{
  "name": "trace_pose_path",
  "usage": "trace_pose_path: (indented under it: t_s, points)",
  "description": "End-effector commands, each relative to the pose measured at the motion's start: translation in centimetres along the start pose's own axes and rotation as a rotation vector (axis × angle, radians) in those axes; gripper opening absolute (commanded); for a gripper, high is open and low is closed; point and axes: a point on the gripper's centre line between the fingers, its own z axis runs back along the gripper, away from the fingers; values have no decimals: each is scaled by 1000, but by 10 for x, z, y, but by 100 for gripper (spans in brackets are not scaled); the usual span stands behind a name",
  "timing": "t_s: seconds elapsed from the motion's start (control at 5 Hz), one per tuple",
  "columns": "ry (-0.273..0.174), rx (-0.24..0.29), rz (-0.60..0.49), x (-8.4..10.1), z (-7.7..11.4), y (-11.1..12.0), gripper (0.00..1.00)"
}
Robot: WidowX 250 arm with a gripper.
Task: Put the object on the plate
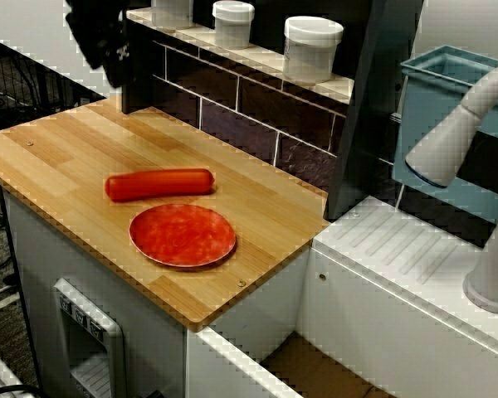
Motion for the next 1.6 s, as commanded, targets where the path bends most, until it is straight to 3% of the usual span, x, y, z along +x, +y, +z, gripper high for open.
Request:
trace_pose_path:
  t_s: [0.0, 0.4, 1.4]
  points:
    - [-20, 4, -127, 5, -27, -27, 100]
    - [-27, -30, -185, 12, -45, -36, 100]
    - [22, -25, -210, -2, -75, -46, 100]
